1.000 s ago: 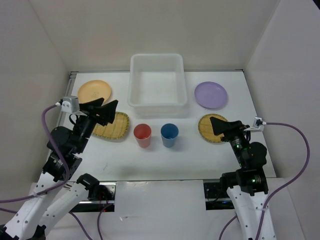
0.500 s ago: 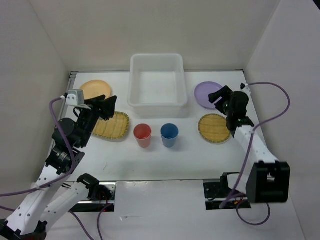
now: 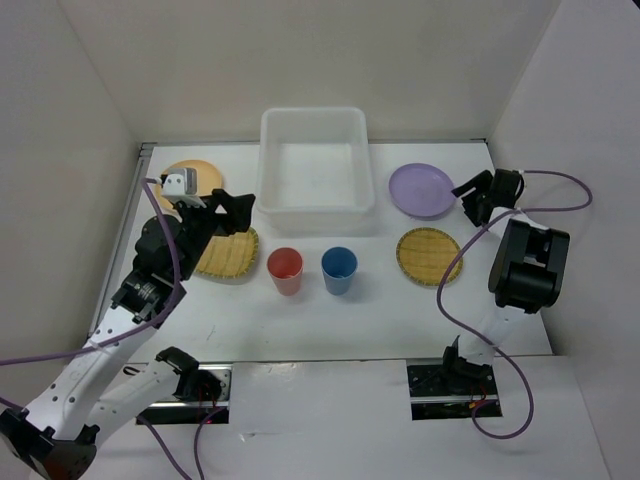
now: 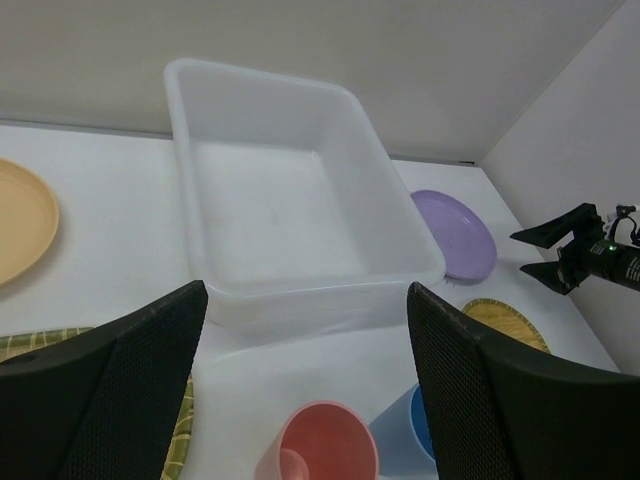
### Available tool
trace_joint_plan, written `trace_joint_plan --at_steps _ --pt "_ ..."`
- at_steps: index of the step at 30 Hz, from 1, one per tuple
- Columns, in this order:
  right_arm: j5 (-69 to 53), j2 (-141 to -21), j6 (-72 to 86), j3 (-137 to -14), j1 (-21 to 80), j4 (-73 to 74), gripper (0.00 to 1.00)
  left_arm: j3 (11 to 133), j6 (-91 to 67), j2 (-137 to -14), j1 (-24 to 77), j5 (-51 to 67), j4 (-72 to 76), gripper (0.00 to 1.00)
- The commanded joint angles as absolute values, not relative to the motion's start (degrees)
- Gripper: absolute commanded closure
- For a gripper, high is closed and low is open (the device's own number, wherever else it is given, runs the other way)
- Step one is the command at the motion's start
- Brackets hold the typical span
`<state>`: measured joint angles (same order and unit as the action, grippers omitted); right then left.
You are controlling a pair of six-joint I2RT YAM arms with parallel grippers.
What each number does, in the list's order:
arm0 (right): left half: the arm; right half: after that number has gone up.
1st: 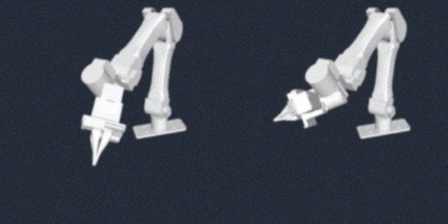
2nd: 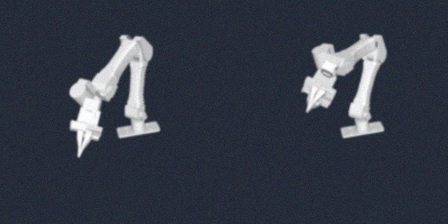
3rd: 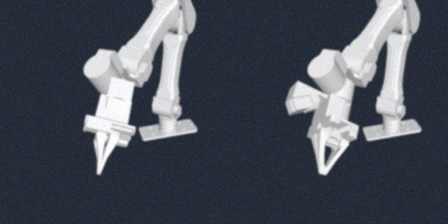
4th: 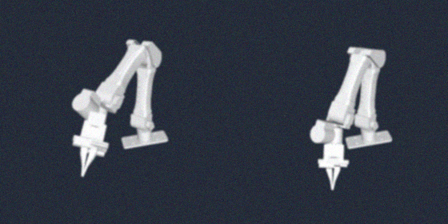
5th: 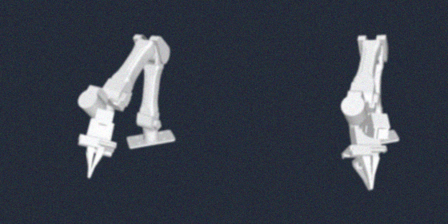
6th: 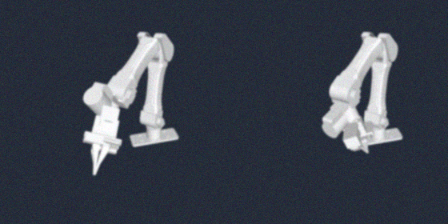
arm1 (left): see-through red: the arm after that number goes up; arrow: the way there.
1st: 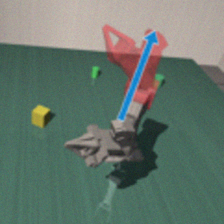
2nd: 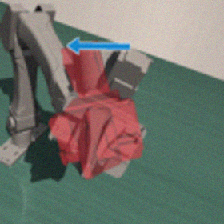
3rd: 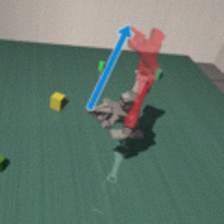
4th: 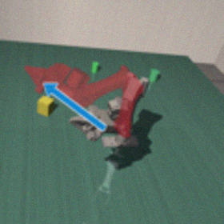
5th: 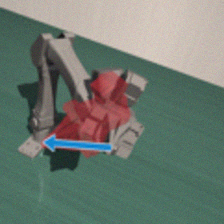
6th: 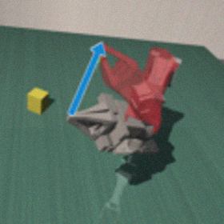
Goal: Place the mixed dishes into the plastic bin
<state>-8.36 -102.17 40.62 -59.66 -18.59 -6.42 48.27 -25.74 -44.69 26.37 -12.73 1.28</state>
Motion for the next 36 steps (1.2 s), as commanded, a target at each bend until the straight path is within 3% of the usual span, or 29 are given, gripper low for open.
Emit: trace_joint_plan --at_steps 1,11,17,24,33,36 --pt "-10.5 -104.9 39.7 -64.0 -18.7 -6.5 0.22 50.6 -26.4 -44.9 26.1 -12.9 2.2 0.12" --pt "-8.2 -110.4 38.6 -67.8 -16.2 -4.1 0.23 50.6 -26.5 -45.4 26.1 -14.1 2.2 0.1" --pt "-6.9 -112.4 38.6 -69.3 -14.4 -2.3 0.38 50.6 -27.0 -45.4 26.1 -14.6 1.7 0.1" --pt "-6.9 -115.5 37.4 -73.9 -13.9 2.8 0.47 51.2 -27.0 -44.9 26.1 -15.1 1.7 0.09" --pt "-6.9 -117.5 37.4 -76.5 -13.4 5.8 0.92 50.6 -27.5 -43.2 26.1 -17.4 1.1 0.08" --pt "-5.6 -115.9 37.4 -75.9 -13.4 7.0 1.0 51.1 -27.5 -43.2 26.1 -17.4 0.1 0.08"
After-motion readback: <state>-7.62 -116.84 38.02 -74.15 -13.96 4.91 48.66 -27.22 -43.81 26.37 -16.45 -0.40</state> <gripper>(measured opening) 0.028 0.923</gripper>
